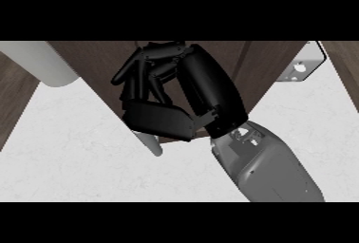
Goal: Pick up the bottled water, place it into the cabinet and close the cabinet
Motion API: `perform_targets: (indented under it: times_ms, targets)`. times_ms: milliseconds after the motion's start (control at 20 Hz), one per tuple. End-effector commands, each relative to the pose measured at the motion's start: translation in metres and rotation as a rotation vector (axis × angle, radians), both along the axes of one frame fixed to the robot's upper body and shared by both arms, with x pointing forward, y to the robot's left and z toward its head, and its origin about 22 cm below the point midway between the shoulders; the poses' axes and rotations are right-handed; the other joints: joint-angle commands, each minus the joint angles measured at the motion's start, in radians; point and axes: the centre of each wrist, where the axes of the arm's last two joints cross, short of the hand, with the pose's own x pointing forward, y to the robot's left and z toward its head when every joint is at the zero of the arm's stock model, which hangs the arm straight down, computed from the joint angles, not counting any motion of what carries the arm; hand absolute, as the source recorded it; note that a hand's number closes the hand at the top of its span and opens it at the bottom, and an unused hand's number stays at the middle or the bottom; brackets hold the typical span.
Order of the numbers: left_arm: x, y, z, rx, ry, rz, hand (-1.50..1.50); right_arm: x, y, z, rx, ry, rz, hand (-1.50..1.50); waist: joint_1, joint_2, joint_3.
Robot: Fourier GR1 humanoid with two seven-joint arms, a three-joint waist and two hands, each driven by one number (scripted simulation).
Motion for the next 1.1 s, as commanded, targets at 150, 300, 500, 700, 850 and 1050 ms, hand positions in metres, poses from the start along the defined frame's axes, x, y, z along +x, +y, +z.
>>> perform_targets:
  times_ms: [150, 300, 500, 700, 850, 1050]
  targets:
    - [-0.004, 0.016, -0.002, -0.004, 0.008, 0.006, 1.5, 0.059, -0.011, -0.034, -0.041, 0.062, 0.001, 1.5, -0.005, 0.002, -0.001]
    - [-0.011, 0.012, 0.002, 0.015, 0.012, 0.0, 1.5, 0.077, -0.012, -0.028, -0.036, 0.078, -0.023, 1.5, -0.003, 0.001, -0.001]
    - [-0.001, 0.026, 0.001, 0.006, -0.014, 0.005, 1.5, 0.092, -0.006, -0.049, -0.068, 0.093, -0.074, 1.5, 0.008, 0.006, -0.002]
    - [0.004, 0.021, 0.003, -0.001, -0.011, -0.031, 1.5, 0.105, -0.018, -0.047, -0.083, 0.084, -0.113, 1.5, 0.011, 0.011, -0.002]
    - [0.009, 0.018, 0.008, 0.0, -0.01, -0.057, 1.5, 0.109, -0.017, -0.058, -0.097, 0.111, -0.124, 1.5, 0.017, 0.017, -0.002]
    - [0.007, 0.015, 0.009, 0.001, -0.022, -0.06, 1.5, 0.115, -0.025, -0.058, -0.098, 0.101, -0.14, 1.5, 0.025, 0.015, -0.002]
